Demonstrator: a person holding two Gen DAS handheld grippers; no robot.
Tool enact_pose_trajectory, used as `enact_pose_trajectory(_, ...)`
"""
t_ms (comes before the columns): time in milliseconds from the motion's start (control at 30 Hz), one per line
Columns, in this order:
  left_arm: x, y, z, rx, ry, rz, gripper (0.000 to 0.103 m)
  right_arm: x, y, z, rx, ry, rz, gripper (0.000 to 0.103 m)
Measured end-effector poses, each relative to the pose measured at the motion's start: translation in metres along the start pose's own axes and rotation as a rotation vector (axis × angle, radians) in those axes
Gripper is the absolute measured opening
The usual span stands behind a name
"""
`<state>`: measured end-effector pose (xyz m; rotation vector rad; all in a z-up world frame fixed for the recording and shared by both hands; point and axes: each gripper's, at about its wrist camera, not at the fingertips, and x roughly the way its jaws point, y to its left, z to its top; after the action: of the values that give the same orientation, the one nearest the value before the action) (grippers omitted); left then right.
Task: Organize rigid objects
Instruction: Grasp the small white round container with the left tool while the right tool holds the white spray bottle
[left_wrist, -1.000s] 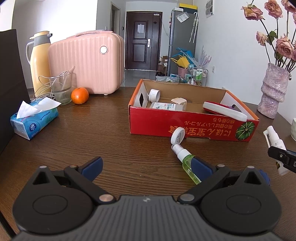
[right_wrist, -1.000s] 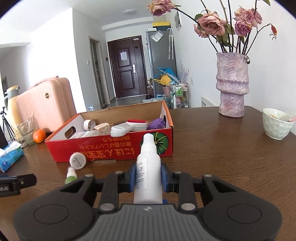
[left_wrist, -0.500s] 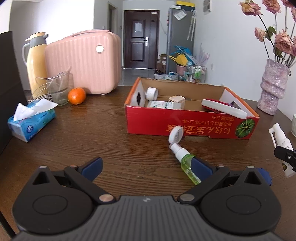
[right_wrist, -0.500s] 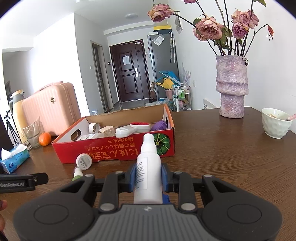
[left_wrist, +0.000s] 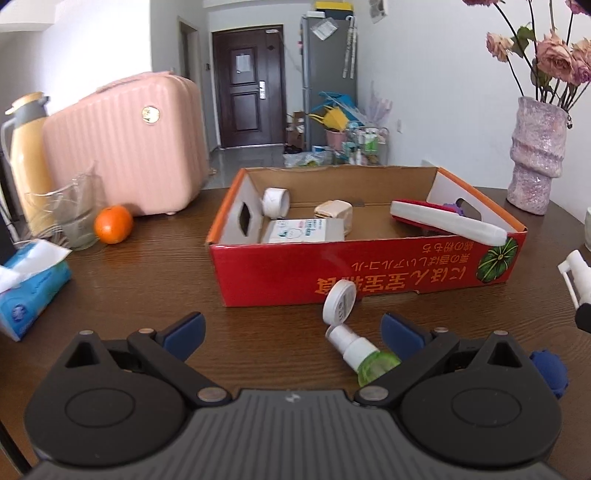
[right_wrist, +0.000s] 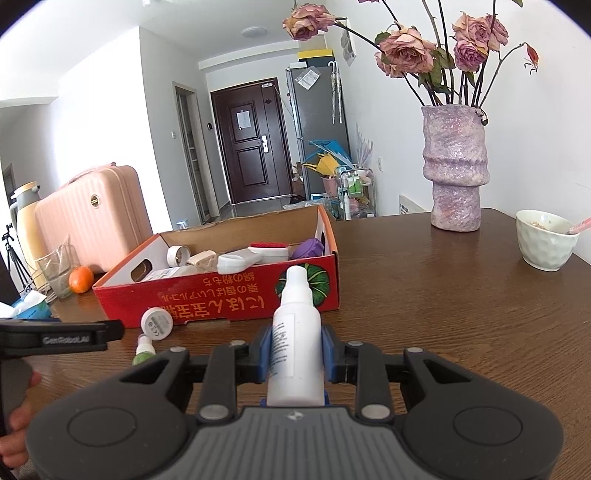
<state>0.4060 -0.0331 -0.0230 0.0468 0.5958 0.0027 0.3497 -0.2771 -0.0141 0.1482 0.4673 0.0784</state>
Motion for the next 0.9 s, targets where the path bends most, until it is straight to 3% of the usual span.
enact_pose_trajectory(400, 0.048, -0.001, 0.011, 0.024, 0.042, -0.043, 0.096, 0.012, 0.0, -0.003, 0.001, 0.009, -0.025, 0.027)
enact_pose_trajectory(500, 0.057, -0.002, 0.013, 0.031, 0.058, -0.073, 0.081, 0.014, 0.001, -0.003, -0.002, 0.01, -0.028, 0.027)
enact_pose_trajectory(600, 0.068, -0.001, 0.013, 0.03, 0.106, -0.116, 0.044, 0.015, 0.002, -0.003, -0.004, 0.011, -0.028, 0.027)
enact_pose_trajectory(633, 0.069, 0.0, 0.013, 0.027, 0.118, -0.134, 0.025, 0.015, 0.003, -0.003, -0.005, 0.01, -0.028, 0.027)
enact_pose_trajectory(900, 0.056, -0.002, 0.012, 0.033, 0.073, -0.18, 0.018, 0.012, 0.003, -0.003, -0.008, -0.003, -0.022, 0.027)
